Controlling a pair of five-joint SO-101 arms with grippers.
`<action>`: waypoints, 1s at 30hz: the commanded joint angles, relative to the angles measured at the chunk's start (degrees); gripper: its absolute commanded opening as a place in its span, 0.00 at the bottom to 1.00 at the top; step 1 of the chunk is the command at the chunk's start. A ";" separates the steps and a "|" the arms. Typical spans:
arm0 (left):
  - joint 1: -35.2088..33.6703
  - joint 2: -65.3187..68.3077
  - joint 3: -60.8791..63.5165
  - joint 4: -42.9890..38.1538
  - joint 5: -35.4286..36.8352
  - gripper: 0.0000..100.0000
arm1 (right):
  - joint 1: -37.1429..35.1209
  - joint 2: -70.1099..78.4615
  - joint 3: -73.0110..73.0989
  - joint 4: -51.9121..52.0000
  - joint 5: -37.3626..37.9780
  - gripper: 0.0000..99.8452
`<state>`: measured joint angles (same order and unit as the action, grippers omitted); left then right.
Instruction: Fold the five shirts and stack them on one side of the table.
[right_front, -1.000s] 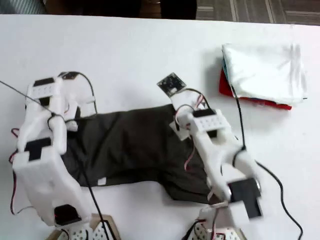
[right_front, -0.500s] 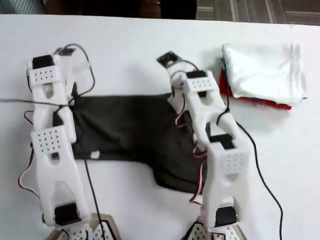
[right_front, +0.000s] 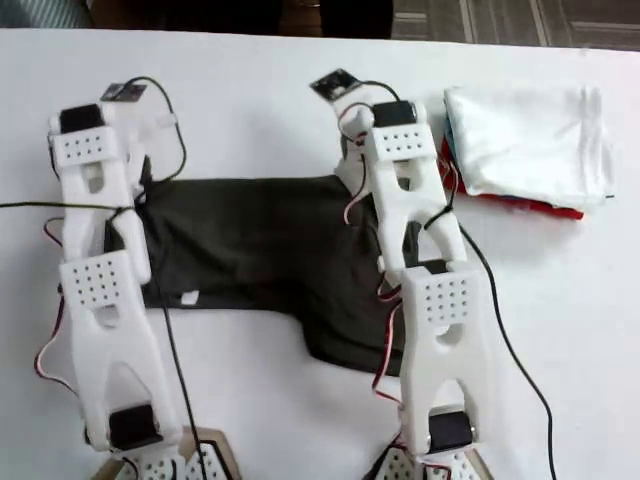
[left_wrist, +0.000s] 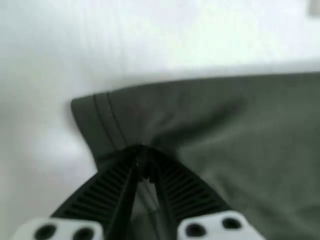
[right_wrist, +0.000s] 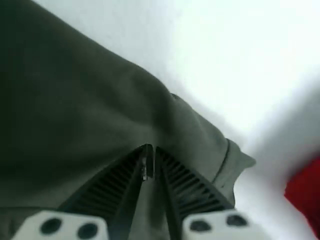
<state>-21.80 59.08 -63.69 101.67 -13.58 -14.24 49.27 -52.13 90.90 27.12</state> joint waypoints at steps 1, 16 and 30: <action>-0.70 -17.49 13.93 0.88 -0.35 0.02 | -1.27 -6.02 -7.03 5.58 -0.53 0.02; -5.01 -46.86 77.23 -24.62 -7.30 0.02 | -6.37 -34.15 10.81 10.42 -4.04 0.02; -14.15 -47.38 80.22 -24.00 -13.71 0.02 | -6.81 -62.55 70.15 -13.14 -3.60 0.02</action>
<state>-34.99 14.59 16.66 75.47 -26.59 -20.84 -6.29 5.71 84.57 23.60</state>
